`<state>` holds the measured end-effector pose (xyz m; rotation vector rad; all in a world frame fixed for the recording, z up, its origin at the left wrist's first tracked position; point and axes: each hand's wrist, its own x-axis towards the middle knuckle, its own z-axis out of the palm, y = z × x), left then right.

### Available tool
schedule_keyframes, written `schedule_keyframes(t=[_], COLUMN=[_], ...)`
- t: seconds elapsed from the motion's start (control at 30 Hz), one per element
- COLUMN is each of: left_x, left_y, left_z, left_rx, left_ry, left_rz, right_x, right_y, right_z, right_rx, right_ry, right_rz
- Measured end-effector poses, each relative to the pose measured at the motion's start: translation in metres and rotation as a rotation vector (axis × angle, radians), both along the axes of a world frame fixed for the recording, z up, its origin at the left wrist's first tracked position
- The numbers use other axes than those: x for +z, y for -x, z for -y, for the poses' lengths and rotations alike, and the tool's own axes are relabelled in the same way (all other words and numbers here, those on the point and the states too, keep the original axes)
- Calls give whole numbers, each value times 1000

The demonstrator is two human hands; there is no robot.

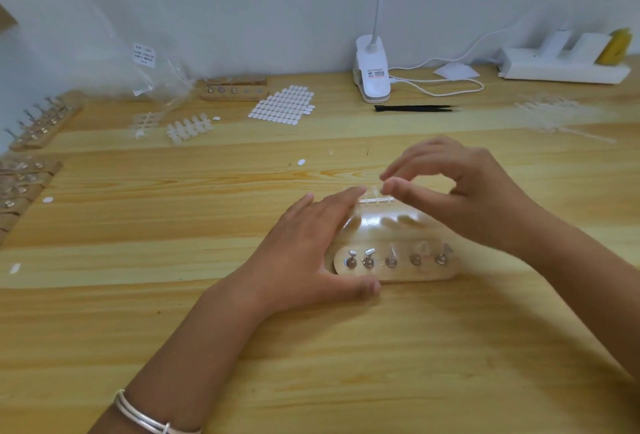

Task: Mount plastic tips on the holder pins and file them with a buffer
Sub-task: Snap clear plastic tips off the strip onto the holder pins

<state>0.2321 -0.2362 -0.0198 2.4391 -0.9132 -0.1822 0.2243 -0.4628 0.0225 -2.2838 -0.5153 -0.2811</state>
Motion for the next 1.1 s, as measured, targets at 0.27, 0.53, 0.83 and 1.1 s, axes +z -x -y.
schedule_keyframes(t=[0.27, 0.53, 0.83, 1.1], left_x=[1, 0, 2, 4], left_y=[0, 0, 0, -1], left_z=[-2, -3, -4, -3], left_rx=[59, 33, 34, 19], left_ry=[87, 84, 78, 40], left_rz=[-134, -119, -121, -89], right_x=[-4, -12, -22, -24], right_y=[-40, -46, -45, -40], right_z=[-21, -19, -22, -23], right_rx=[45, 57, 46, -42], right_ry=[400, 366, 306, 98], right_rz=[-157, -82, 40, -168])
